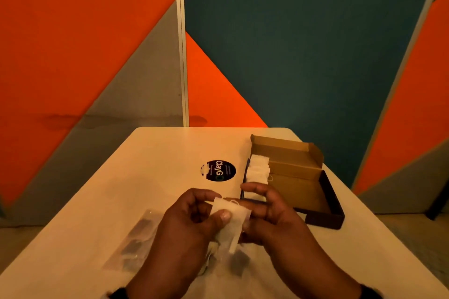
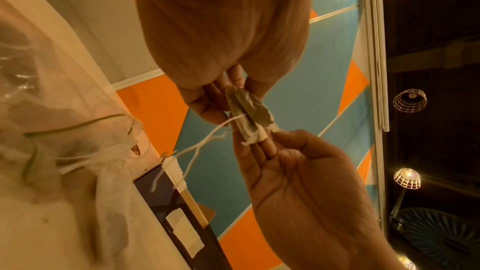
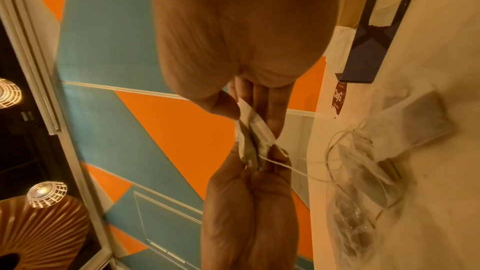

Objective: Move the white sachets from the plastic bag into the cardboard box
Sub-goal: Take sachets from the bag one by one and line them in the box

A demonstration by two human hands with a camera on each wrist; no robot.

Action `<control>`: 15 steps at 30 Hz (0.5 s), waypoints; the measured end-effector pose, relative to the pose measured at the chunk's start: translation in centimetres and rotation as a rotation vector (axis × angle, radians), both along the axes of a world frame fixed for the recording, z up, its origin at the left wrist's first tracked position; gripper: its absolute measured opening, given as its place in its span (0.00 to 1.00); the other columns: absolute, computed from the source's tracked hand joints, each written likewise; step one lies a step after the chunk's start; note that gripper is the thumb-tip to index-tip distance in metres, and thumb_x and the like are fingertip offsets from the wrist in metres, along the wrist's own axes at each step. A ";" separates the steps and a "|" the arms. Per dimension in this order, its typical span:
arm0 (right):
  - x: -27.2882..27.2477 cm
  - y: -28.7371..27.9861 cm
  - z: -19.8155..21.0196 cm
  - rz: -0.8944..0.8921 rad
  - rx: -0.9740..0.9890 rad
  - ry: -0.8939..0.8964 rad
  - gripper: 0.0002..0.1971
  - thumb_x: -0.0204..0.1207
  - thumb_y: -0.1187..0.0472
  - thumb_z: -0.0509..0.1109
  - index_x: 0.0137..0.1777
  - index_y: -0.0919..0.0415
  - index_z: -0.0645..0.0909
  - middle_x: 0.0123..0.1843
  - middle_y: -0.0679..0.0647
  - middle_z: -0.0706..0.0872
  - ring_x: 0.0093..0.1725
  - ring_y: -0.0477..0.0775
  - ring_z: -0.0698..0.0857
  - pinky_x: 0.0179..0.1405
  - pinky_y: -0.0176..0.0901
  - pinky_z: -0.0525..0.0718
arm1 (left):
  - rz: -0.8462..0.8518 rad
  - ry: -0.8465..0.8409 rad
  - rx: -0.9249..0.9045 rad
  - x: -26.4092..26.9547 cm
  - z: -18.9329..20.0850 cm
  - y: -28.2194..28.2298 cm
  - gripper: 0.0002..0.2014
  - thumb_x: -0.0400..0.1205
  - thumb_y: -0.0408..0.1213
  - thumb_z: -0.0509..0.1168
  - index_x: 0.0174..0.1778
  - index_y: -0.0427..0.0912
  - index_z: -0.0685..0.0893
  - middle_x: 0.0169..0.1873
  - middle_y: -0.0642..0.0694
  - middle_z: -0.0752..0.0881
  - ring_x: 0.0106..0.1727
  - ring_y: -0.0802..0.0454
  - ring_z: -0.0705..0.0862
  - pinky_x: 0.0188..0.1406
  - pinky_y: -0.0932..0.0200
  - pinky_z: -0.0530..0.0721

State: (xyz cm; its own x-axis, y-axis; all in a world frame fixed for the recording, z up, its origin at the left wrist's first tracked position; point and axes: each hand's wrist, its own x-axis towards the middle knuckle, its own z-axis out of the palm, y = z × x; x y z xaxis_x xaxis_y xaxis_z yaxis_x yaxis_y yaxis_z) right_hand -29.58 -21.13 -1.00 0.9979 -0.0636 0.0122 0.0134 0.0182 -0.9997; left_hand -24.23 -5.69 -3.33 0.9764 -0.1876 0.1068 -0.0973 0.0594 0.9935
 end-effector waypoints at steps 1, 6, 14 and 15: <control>0.1 -0.2 -0.2 -0.015 0.023 0.018 0.23 0.77 0.77 0.68 0.64 0.50 0.76 0.51 0.48 0.94 0.50 0.51 0.92 0.40 0.42 0.91 | -0.003 0.008 -0.003 0.0 0.1 -0.1 0.14 0.73 0.26 0.77 0.42 0.54 0.90 0.28 0.50 0.87 0.34 0.51 0.88 0.36 0.53 0.85; 0.6 -0.2 -0.8 -0.026 -0.069 0.102 0.19 0.71 0.65 0.80 0.58 0.47 0.83 0.47 0.44 0.93 0.46 0.50 0.93 0.46 0.46 0.92 | 0.001 -0.005 -0.083 0.9 0.7 -0.7 0.13 0.72 0.24 0.78 0.43 0.48 0.89 0.34 0.42 0.90 0.35 0.50 0.89 0.33 0.55 0.85; 1.8 -3.1 1.9 -0.051 -0.262 0.099 0.12 0.72 0.63 0.78 0.51 0.46 0.87 0.43 0.41 0.94 0.42 0.45 0.92 0.39 0.35 0.88 | -0.205 -0.250 0.348 2.5 3.3 2.3 0.28 0.60 0.64 0.76 0.56 0.77 0.79 0.49 0.63 0.89 0.50 0.65 0.87 0.50 0.65 0.85; 2.2 -4.2 2.4 -0.086 -0.289 0.093 0.11 0.72 0.61 0.77 0.51 0.46 0.87 0.44 0.40 0.94 0.43 0.46 0.92 0.42 0.37 0.89 | -0.250 -0.303 0.498 3.4 3.5 3.4 0.33 0.58 0.72 0.72 0.61 0.81 0.74 0.56 0.69 0.86 0.58 0.70 0.83 0.54 0.69 0.83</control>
State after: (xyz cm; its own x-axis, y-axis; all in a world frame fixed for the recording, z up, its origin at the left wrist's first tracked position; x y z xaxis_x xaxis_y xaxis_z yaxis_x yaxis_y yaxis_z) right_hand -27.37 -25.37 1.35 0.9868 -0.1546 -0.0489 -0.0889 -0.2637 -0.9605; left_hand -20.87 -2.27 0.21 0.8367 -0.5046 0.2129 -0.4218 -0.3460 0.8381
